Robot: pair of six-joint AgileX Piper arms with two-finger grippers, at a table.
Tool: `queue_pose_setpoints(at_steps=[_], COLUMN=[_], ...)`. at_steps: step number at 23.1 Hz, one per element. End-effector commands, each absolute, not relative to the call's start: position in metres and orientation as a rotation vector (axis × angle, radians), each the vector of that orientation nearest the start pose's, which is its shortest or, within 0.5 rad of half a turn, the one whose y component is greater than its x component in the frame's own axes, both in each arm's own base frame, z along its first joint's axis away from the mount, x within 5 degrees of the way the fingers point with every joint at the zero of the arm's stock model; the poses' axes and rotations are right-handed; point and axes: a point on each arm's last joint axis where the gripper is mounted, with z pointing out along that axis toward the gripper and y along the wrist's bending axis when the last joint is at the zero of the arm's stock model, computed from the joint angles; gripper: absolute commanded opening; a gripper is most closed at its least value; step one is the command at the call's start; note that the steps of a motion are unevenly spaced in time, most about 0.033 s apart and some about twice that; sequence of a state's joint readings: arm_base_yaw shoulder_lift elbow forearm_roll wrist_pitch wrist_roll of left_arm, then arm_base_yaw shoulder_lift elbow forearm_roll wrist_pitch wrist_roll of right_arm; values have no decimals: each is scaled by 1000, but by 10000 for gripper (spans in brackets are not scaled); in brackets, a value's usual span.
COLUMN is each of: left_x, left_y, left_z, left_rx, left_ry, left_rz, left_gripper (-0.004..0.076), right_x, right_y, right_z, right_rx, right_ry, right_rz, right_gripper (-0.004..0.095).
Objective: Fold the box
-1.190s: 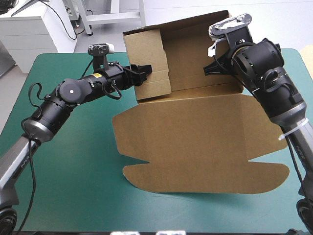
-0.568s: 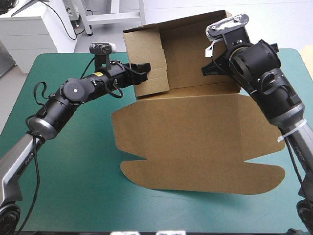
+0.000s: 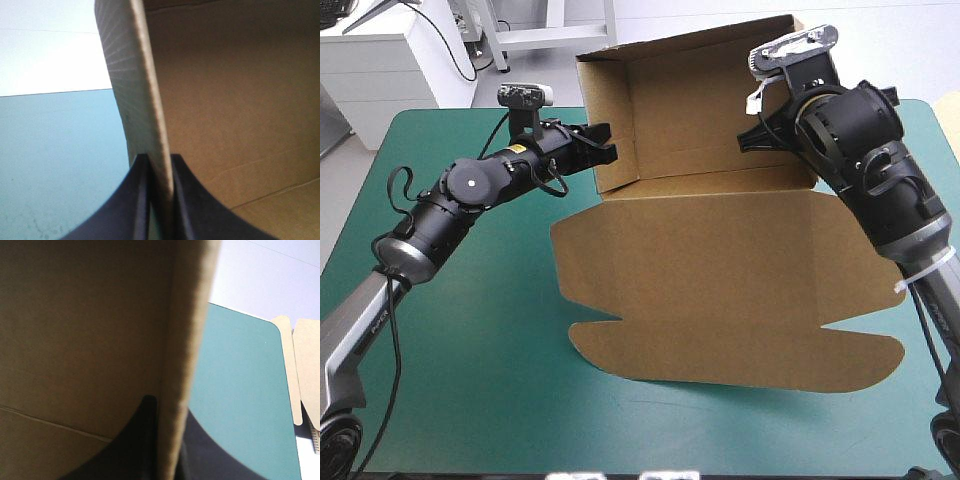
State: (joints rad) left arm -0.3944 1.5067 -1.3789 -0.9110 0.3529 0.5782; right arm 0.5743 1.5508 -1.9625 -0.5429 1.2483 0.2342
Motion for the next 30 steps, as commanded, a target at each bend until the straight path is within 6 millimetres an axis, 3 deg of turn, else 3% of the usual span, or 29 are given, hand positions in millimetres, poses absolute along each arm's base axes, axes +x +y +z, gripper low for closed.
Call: queue_pose_setpoints(at_steps=[1,4,6,9,12,14,23,25,30], left_x=[299,299,298,296,298,298,310,314,322], left_y=[-171,-171,-172,-173,-172,-172,-176,-169,-143], left_z=[424,423,422,421,423,423,414,417,420], left_rx=[322,343,398,467,416,391,282,234,104], left_ry=[1811,1812,1803,1792,1791,1799,1815,1797,1811], left_rz=[-886,-864,-835,-809,-834,-851,-914,-895,-1087], left_gripper=[-8,6,73,277,499,584,553,542,479], right_x=[258,258,258,258,258,258,249,242,232], right_y=[144,144,144,144,144,144,154,152,143], right_z=[507,507,507,507,507,507,510,515,525], right_rx=[-422,-422,-422,-423,-423,-422,-470,-460,-439], right_ry=[2129,2129,2129,2128,2128,2129,2103,2078,2043], right_rz=[9,9,9,8,8,9,-10,-22,-12], right_gripper=[-15,-15,-15,-15,-15,-15,-15,-15,-15])
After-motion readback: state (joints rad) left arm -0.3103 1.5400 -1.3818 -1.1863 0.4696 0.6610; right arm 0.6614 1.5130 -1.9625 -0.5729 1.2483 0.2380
